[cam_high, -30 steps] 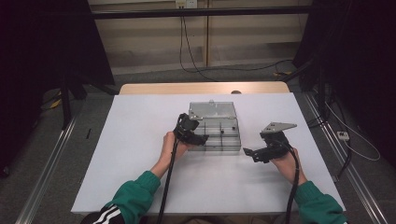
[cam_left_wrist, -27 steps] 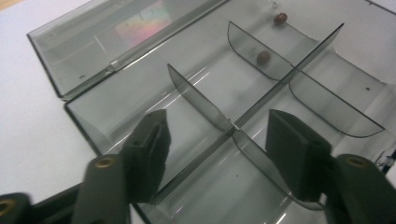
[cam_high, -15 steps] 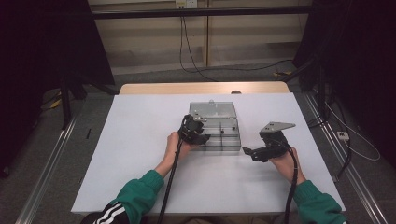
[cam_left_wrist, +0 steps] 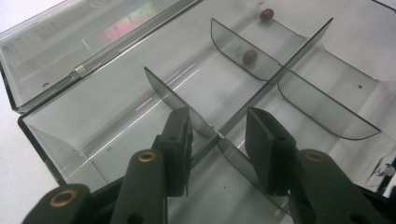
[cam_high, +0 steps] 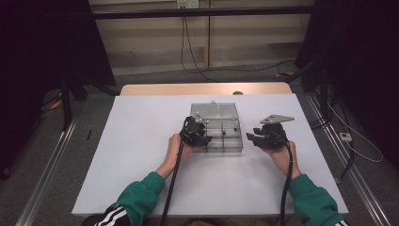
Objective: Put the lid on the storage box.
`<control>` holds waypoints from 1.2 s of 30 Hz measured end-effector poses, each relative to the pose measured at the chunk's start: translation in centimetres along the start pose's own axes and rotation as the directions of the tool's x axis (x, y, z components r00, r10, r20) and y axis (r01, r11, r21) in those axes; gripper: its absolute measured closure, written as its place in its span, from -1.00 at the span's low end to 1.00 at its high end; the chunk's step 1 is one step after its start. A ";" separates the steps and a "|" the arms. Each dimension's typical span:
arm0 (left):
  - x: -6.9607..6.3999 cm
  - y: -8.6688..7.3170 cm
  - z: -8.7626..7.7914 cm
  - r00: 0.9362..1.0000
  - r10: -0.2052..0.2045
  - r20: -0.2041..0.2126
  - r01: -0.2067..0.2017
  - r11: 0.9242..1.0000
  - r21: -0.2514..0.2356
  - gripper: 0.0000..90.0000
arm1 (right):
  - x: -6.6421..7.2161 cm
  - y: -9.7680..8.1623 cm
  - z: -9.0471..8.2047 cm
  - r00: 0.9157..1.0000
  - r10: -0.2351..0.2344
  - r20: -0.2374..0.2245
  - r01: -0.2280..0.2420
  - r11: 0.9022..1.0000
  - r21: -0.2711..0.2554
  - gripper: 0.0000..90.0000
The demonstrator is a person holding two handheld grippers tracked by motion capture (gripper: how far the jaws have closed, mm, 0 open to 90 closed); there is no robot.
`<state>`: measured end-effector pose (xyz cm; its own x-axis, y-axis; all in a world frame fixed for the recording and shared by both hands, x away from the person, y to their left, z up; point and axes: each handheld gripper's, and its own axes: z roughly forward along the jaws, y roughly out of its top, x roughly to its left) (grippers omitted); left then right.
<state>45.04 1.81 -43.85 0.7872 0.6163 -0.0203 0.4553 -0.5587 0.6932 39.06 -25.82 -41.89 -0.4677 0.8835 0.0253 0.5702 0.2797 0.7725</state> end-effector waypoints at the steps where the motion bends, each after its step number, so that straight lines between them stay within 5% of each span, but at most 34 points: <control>1: 0.0 0.0 0.0 1.000 0.000 0.000 0.000 1.000 -0.001 0.35 | -0.1 0.1 0.1 1.000 0.001 0.000 -0.001 1.000 0.000 0.58; 5: 0.0 0.0 0.0 1.000 0.001 0.000 -0.001 1.000 -0.001 0.35 | -0.4 0.4 0.8 0.999 0.040 0.009 -0.040 0.999 0.011 1.00; 19: 0.0 0.0 0.0 1.000 0.005 0.001 -0.005 1.000 -0.001 0.35 | -2.2 3.1 4.6 0.997 0.074 0.027 -0.075 0.997 0.032 1.00; 36: 0.0 0.0 0.0 1.000 0.006 0.000 -0.006 1.000 -0.002 0.36 | -3.6 4.7 10.4 0.992 0.124 0.022 -0.125 0.983 0.134 1.00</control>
<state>45.00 1.81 -43.87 0.7897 0.6133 -0.0162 0.4501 -0.5613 0.6945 50.39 -23.78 -44.97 -0.3788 0.9193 0.1066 0.7096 0.2145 0.6712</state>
